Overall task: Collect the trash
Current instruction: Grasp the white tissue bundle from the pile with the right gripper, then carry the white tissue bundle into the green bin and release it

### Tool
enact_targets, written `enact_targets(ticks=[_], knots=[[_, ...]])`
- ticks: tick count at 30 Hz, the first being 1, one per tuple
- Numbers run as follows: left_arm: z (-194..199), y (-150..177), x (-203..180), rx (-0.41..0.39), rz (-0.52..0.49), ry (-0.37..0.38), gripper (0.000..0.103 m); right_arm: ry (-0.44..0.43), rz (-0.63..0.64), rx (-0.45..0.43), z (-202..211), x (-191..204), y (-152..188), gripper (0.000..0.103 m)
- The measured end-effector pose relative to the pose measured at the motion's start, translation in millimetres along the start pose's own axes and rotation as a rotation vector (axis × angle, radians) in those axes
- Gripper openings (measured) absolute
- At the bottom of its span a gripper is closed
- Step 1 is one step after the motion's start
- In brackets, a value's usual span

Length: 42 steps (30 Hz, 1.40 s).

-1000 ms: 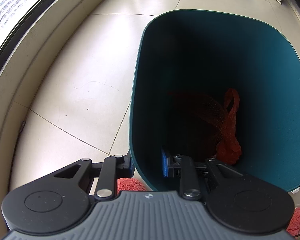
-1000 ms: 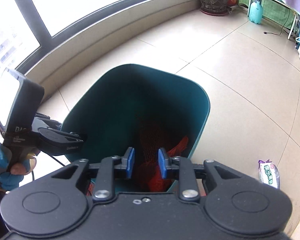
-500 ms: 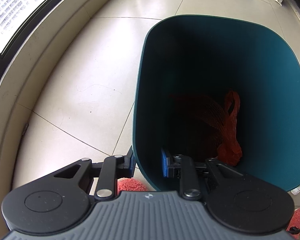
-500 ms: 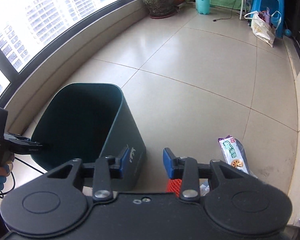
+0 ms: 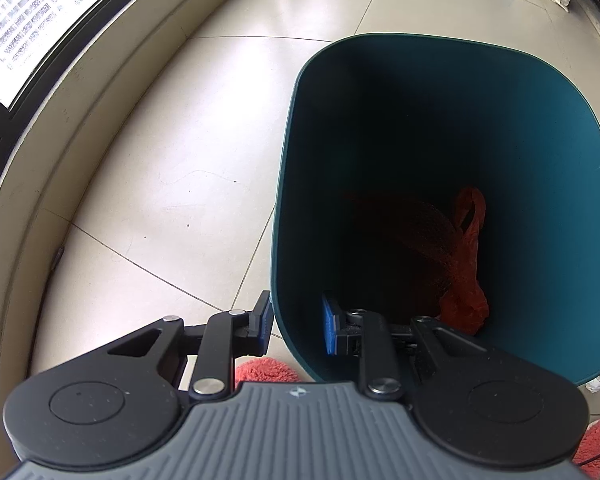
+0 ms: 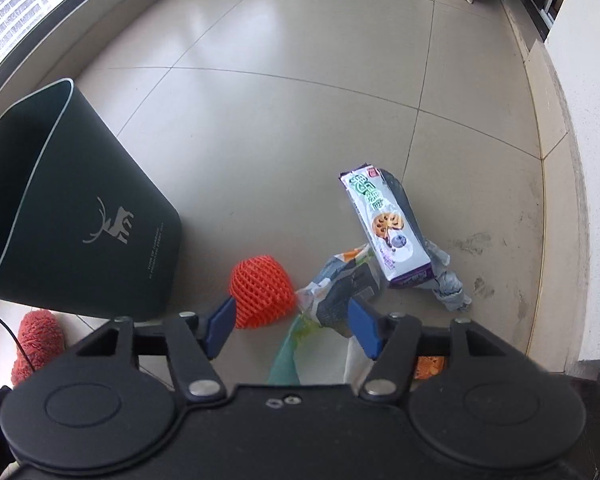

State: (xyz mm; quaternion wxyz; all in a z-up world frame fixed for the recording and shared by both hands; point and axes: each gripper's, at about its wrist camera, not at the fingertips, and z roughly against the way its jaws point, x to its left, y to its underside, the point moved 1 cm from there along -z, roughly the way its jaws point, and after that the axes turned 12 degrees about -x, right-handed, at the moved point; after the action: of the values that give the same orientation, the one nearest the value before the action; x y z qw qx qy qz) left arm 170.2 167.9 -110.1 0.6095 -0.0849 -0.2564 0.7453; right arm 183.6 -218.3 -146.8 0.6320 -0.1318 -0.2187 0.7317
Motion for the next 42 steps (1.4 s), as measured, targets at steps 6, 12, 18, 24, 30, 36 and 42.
enact_targets(ticks=[6, 12, 18, 24, 30, 36, 42], knots=[[-1, -1, 0, 0.006, -0.004, -0.001, 0.024, 0.065, 0.041, 0.109, -43, -6, 33, 0.076], [-2, -2, 0, 0.007, -0.009, 0.0, 0.024, 0.136, 0.056, 0.257, -81, -43, 78, 0.076], [-2, -1, -2, 0.009, -0.015, -0.011, 0.024, 0.085, -0.061, 0.386, -115, -56, 114, 0.076], [-4, -1, -6, 0.017, -0.025, -0.023, 0.024, 0.067, 0.074, 0.437, -135, -42, 143, 0.07], [-6, -2, -13, 0.022, -0.049, -0.032, 0.024, 0.061, 0.141, 0.428, -145, -37, 150, 0.061], [-5, -3, -14, 0.021, -0.046, -0.028, 0.024, 0.06, 0.171, 0.438, -147, -32, 154, 0.039], [-5, -1, -11, 0.017, -0.041, -0.022, 0.024, 0.072, 0.193, 0.41, -134, -29, 148, 0.025]])
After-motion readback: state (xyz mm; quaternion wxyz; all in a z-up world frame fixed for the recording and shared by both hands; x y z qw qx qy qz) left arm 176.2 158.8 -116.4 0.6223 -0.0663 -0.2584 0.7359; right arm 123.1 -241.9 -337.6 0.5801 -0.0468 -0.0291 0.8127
